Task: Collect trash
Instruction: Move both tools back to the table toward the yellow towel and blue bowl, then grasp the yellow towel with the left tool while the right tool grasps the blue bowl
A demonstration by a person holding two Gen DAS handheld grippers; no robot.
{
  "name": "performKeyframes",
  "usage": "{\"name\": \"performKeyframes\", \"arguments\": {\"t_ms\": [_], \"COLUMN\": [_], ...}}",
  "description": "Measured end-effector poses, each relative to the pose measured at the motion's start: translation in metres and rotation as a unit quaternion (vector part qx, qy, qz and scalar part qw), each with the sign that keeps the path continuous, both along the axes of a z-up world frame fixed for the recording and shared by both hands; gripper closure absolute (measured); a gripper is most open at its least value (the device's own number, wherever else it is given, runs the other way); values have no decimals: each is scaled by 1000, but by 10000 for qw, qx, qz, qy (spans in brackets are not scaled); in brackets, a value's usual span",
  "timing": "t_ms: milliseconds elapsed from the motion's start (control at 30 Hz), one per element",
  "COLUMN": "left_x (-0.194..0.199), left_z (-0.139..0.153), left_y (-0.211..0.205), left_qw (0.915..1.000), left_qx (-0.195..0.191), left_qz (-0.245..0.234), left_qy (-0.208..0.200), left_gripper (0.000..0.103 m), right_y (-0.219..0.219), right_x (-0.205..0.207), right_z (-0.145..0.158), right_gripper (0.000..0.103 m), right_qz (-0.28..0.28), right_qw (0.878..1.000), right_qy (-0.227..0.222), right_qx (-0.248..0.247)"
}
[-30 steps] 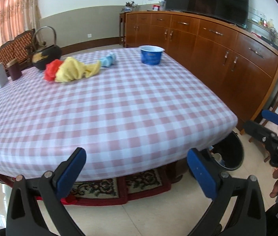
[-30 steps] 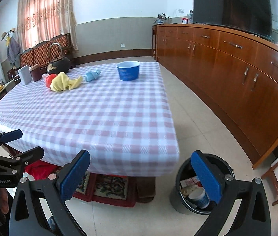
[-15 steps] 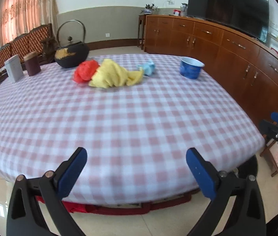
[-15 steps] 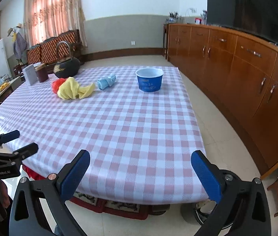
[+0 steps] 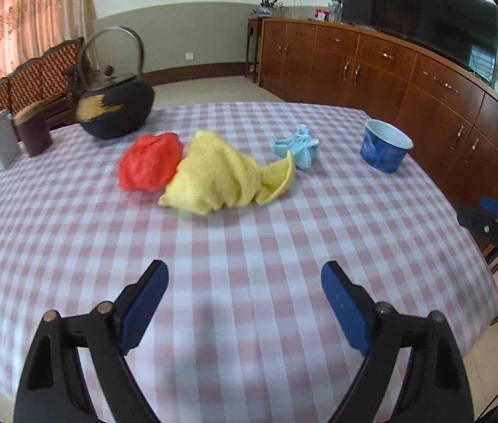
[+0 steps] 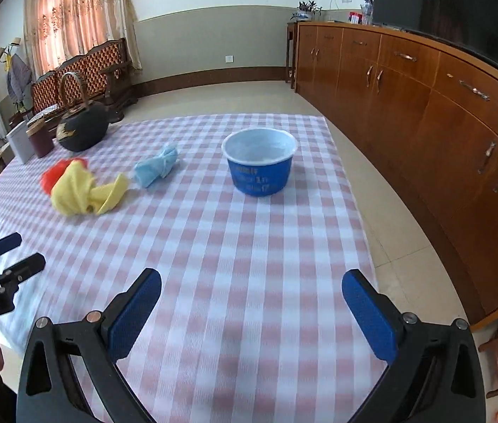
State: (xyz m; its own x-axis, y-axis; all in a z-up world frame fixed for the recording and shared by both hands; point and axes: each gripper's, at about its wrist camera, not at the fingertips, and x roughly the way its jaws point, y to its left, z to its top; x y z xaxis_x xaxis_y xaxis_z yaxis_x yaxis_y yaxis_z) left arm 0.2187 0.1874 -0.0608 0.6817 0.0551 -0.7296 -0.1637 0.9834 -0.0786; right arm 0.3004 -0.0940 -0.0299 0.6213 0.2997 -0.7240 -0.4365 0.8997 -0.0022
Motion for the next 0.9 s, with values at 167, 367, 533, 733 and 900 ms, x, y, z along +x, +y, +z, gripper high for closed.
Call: {"name": "performKeyframes", "arguments": {"t_ms": [167,367,533,733,900], "left_x": [37,72,89,101,101], "left_z": [-9,-15,-18,-21,-23], "left_y": [7,19,20,18,18], "left_qw": [9997,9995,9995,9993,9992], "left_qx": [-176,-181,-113,-153,-294], "left_qz": [-16,43,-1,30,-24], "left_qy": [164,243,295,338,283], "left_gripper": [14,14,14,27,62], "right_y": [21,39,50,55,54], "right_x": [45,95,127,142,142], "right_z": [-11,-23,-30,-37,-35], "right_gripper": [0,0,0,1,27], "right_qz": [-39,-93,-86,-50,59], "right_qw": [9999,9996,9993,9992,9995], "right_qy": [86,247,351,388,315], "right_qx": [-125,-121,-91,-94,-31]}}
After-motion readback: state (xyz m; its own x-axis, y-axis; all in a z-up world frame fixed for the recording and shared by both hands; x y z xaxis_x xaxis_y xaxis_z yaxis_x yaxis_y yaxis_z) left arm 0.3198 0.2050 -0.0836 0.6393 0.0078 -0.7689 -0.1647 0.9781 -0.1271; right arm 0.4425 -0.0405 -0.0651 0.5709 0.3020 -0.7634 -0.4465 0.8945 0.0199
